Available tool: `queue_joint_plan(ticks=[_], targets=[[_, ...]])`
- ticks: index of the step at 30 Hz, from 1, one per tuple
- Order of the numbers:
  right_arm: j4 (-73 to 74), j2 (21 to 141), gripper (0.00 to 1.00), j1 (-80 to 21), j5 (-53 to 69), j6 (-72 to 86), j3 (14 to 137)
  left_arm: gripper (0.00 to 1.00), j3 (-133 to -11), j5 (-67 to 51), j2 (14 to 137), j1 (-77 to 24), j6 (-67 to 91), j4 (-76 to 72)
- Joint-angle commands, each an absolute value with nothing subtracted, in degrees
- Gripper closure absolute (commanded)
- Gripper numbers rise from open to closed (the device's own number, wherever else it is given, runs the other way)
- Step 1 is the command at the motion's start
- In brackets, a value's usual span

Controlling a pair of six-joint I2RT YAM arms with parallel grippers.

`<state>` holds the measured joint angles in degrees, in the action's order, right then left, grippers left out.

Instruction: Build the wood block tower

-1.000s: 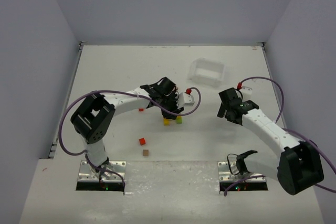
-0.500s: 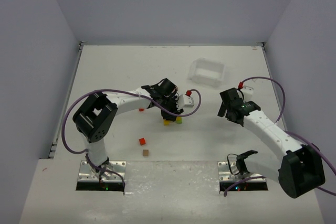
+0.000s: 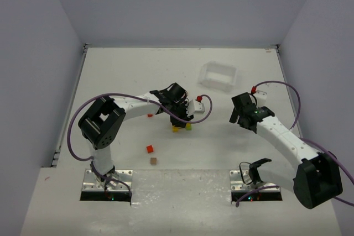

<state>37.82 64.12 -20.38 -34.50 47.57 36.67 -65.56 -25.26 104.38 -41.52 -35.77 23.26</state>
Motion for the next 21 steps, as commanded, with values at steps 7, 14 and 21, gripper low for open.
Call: queue_joint_plan(ticks=[7, 14, 21], targets=[[37.99, 63.81, 0.01, -20.21, -36.76, 47.64, 37.44, 0.9, -67.24, -26.35, 105.49, -41.66, -37.75, 22.76], [38.06, 63.88, 0.01, -20.21, -36.14, 47.11, 37.53, 0.68, -66.8, -26.62, 105.21, -41.66, -38.31, 22.5], [38.06, 63.72, 0.01, -20.21, -35.66, 46.91, 37.62, 0.51, -66.64, -26.61, 104.59, -41.66, -38.67, 22.85]])
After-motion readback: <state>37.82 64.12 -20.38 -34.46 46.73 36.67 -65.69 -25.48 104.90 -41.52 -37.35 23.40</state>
